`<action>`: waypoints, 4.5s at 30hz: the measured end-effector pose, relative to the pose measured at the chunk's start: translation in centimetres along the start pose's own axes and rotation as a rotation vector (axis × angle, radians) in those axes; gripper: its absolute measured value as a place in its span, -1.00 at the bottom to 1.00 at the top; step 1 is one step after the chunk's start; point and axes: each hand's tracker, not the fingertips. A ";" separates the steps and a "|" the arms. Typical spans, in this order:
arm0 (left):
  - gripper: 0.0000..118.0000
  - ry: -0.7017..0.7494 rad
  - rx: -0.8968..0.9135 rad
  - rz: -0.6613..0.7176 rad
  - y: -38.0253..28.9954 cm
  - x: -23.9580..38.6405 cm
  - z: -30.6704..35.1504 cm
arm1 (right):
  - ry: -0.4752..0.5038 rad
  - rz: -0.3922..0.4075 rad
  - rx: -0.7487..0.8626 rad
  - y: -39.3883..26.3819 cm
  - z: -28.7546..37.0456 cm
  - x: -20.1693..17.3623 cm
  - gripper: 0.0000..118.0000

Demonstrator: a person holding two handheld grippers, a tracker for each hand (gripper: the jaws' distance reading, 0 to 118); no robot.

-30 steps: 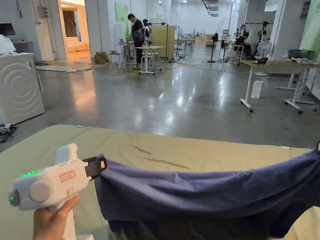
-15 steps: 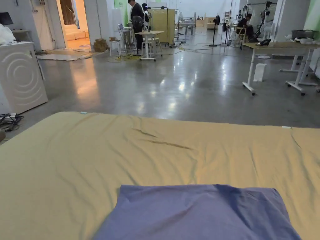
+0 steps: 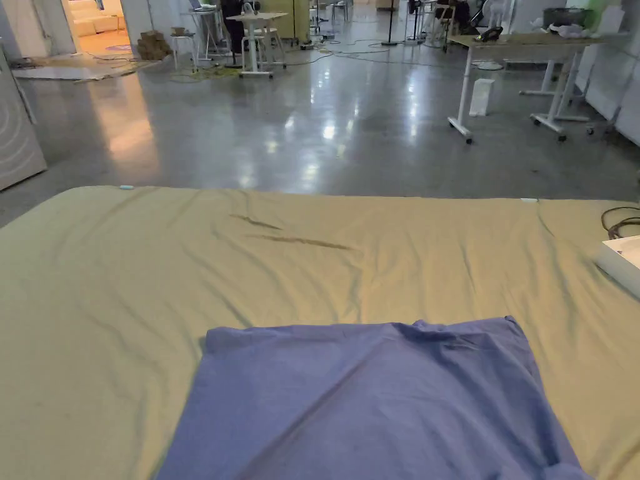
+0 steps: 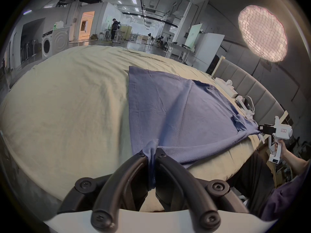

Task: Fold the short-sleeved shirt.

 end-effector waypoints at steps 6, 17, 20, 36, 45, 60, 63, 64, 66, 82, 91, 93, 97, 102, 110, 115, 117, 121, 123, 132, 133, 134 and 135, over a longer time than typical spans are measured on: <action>-0.46 0.019 -0.073 -0.012 -0.9 -0.4 -1.3 | 0.020 0.005 -0.118 -2.2 -1.8 0.0 -0.99; 0.32 0.274 0.085 -0.097 1.5 2.2 5.5 | 0.085 -0.149 -0.082 -2.8 -0.6 2.3 0.65; 0.32 0.332 0.229 -0.197 3.2 6.4 9.6 | 0.086 -0.108 0.032 -1.9 2.5 1.7 0.66; -0.10 0.273 0.561 -0.292 5.8 21.7 17.5 | 0.005 0.113 0.638 5.1 16.3 -10.9 -0.05; -1.00 0.223 0.544 -0.353 5.6 23.2 16.9 | 0.026 0.131 0.589 5.4 16.1 -12.5 -1.00; -0.99 0.260 0.474 -0.163 5.7 16.7 16.7 | 0.087 0.116 0.492 5.0 14.4 -13.2 -1.00; -0.54 0.240 0.396 -0.105 5.2 13.8 15.0 | 0.117 0.096 0.469 4.7 13.9 -13.2 -1.00; -0.15 0.237 0.374 -0.083 4.9 12.7 14.3 | 0.123 0.090 0.462 4.6 13.7 -13.2 -1.00; 0.32 0.245 0.310 -0.039 4.2 10.4 12.1 | 0.136 0.083 0.440 4.4 13.3 -13.1 -1.00; 0.32 0.237 -0.170 0.096 0.6 0.4 -2.1 | 0.115 -0.054 0.282 2.4 11.3 -9.7 -1.00; -0.87 0.239 -0.224 -0.077 0.8 3.0 -3.0 | 0.100 -0.058 0.253 1.6 11.3 -9.6 -1.00; -0.88 0.297 -0.250 -0.182 0.5 4.5 -3.7 | 0.099 -0.064 0.248 1.4 11.3 -9.6 -1.00; -0.89 0.314 -0.297 -0.236 0.3 4.9 -4.9 | 0.084 -0.076 0.237 1.0 11.2 -8.8 -1.00; -0.89 0.317 -0.357 -0.246 0.9 4.6 -5.9 | 0.024 -0.096 0.182 0.6 9.7 -6.2 -0.85; -0.89 0.296 -0.342 -0.189 0.8 3.7 -5.6 | -0.048 -0.079 -0.056 -2.1 2.4 -1.1 0.60; -0.89 0.296 -0.350 -0.185 1.1 3.7 -5.6 | -0.020 -0.115 -0.134 -3.1 -1.5 0.7 0.60; -0.89 0.294 -0.347 -0.177 1.1 3.6 -5.6 | 0.002 -0.108 -0.154 -3.1 -2.6 0.9 0.59; -0.89 0.288 -0.319 -0.144 0.8 3.9 -5.1 | 0.017 -0.032 -0.160 -3.3 -4.5 0.5 0.32; -0.89 0.285 -0.314 -0.142 0.7 4.0 -4.9 | 0.015 0.004 -0.146 -3.1 -4.9 -0.1 -0.17; -0.89 0.279 -0.303 -0.138 0.8 4.7 -4.5 | 0.047 0.003 -0.119 -2.7 -5.4 -0.5 -0.99; -0.89 0.278 -0.299 -0.136 0.8 4.8 -4.4 | 0.057 -0.013 -0.121 -2.7 -5.3 -0.3 -1.00; -0.89 0.276 -0.294 -0.139 0.8 4.8 -4.2 | 0.065 -0.026 -0.117 -2.7 -5.1 -0.2 -1.00; -0.89 0.274 -0.287 -0.142 0.7 4.9 -4.0 | 0.074 -0.037 -0.112 -2.7 -4.9 0.0 -1.00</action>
